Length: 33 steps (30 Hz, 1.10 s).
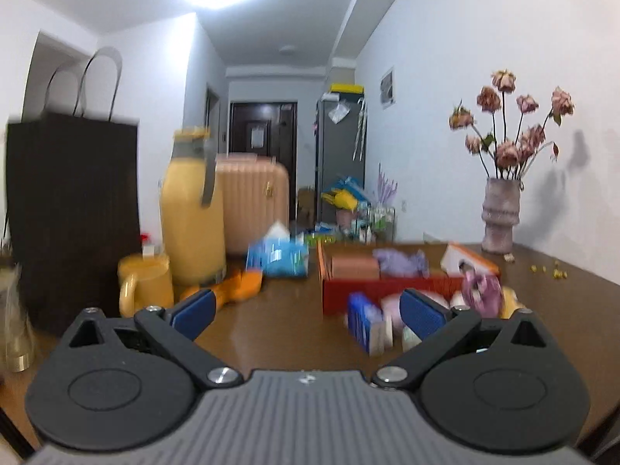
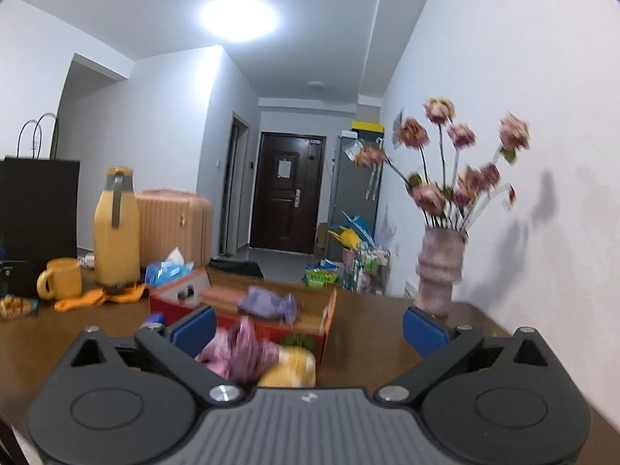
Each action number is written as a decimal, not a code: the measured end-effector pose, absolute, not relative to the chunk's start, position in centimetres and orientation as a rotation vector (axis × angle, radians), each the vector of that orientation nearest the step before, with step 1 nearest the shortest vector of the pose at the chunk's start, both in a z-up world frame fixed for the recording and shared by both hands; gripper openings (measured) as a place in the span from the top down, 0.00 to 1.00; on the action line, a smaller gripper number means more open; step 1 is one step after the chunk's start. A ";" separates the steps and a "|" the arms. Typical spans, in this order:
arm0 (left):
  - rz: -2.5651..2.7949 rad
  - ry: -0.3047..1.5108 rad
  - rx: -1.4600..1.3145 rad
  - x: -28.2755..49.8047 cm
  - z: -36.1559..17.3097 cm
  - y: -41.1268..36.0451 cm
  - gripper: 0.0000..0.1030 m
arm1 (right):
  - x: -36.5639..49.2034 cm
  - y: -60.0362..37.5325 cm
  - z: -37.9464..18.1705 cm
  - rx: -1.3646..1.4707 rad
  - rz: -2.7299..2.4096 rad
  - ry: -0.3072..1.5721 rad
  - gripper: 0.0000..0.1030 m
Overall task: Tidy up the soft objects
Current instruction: 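Withdraw the left tool from the box back toward the table items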
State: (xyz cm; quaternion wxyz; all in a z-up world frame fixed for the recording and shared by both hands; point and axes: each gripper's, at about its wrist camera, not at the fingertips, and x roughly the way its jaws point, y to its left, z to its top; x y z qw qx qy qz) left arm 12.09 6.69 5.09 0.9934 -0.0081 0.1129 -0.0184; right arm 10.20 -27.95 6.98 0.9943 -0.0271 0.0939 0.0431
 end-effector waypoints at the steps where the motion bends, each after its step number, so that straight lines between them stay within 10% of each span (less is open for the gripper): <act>1: -0.036 0.238 -0.022 11.3 4.2 6.9 0.00 | 9.4 -27.9 6.0 -0.040 0.091 0.193 0.00; 33: -0.236 0.436 -0.012 16.4 -0.9 2.4 0.08 | 14.1 -22.7 -1.3 0.116 0.317 0.400 0.20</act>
